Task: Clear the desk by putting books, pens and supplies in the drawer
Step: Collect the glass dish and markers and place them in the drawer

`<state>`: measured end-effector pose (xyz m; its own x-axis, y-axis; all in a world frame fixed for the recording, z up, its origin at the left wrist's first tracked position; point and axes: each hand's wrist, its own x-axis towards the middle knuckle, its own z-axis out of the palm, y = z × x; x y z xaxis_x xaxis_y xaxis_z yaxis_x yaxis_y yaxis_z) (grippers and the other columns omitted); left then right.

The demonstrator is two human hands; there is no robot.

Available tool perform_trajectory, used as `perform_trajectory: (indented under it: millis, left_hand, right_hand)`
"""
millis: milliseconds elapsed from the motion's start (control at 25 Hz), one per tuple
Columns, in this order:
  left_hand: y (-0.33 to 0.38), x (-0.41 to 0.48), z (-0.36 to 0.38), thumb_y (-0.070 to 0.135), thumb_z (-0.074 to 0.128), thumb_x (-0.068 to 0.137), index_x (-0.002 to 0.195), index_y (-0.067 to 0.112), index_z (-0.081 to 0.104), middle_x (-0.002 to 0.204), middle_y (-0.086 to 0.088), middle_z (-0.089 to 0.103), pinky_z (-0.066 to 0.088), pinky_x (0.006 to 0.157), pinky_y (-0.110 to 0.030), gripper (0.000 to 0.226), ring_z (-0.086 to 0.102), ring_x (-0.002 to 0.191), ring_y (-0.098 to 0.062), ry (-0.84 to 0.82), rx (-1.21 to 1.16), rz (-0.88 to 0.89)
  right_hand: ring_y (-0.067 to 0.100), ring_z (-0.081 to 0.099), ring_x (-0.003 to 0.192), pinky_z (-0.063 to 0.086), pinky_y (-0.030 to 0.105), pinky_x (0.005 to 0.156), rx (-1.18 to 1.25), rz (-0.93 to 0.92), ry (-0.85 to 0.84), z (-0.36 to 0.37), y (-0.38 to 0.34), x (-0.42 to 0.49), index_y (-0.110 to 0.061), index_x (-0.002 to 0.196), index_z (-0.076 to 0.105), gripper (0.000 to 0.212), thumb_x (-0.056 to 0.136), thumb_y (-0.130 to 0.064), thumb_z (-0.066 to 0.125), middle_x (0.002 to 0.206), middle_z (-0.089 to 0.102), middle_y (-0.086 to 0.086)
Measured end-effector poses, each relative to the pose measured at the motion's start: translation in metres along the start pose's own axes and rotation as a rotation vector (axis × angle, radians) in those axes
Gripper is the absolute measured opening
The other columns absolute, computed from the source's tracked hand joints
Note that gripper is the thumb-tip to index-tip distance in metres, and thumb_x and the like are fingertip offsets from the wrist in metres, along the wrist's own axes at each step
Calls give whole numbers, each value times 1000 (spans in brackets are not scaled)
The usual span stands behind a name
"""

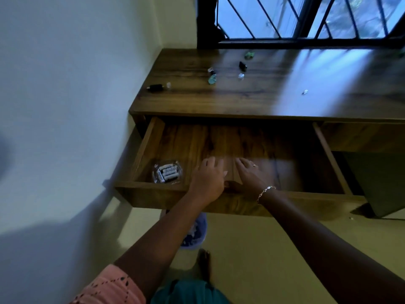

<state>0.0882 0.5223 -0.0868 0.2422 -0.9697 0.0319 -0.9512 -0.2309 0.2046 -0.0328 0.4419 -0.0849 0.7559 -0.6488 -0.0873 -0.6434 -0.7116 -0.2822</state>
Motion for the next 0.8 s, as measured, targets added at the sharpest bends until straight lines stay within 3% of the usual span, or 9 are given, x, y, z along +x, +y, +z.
perform_trajectory:
  millis: [120,200,240,320,440,520,680,800]
  left_hand:
    - [4,-20,10,52,11,96,146,12,22,153,-13,23,9,115,-48,66,15,143,-27,-111,25,-2]
    - [0,-30,23,70,-5,81,147,9,20,155,-15,19,-5,115,-48,93,11,145,-29,-73,62,36]
    - [-5,-35,30,70,-4,82,145,7,26,152,-19,25,-5,115,-50,94,18,144,-32,-19,125,64]
    - [-14,-41,45,64,21,90,140,5,35,145,-22,39,2,113,-54,79,30,137,-38,0,235,80]
    - [-21,-37,56,57,63,75,141,7,30,147,-21,36,3,111,-55,89,28,136,-40,29,258,124]
    - [-22,-27,53,51,71,70,141,8,29,147,-20,36,2,111,-55,93,29,137,-39,64,255,127]
    - [-30,1,56,44,67,75,145,8,21,150,-19,30,-2,113,-53,92,20,137,-35,128,249,105]
    - [-39,31,57,46,34,89,149,6,3,156,-14,12,-9,116,-50,79,17,140,-33,140,249,89]
  right_hand:
    - [28,19,142,12,33,116,-35,-12,-22,14,3,-22,-1,145,14,81,89,-45,51,153,19,15]
    - [33,38,134,27,39,112,-134,-83,38,27,10,-31,5,138,33,78,82,-41,62,143,38,22]
    - [34,52,123,39,41,103,-177,-95,43,33,15,-31,6,130,46,76,73,-38,72,132,52,22]
    - [28,62,111,47,39,92,-256,-102,84,40,23,-28,2,120,57,78,57,-33,84,120,63,16]
    - [27,57,118,43,39,97,-318,-183,167,44,28,-22,0,127,48,85,56,-27,85,126,59,14]
    - [27,53,122,39,41,100,-343,-183,178,42,31,-15,-1,132,37,91,58,-26,84,132,55,15]
    - [28,50,125,37,43,101,-347,-133,151,36,38,11,-4,133,34,98,55,-35,84,135,53,14]
    - [28,41,128,36,43,99,-319,-66,117,24,49,39,-2,132,45,108,46,-56,82,134,53,16]
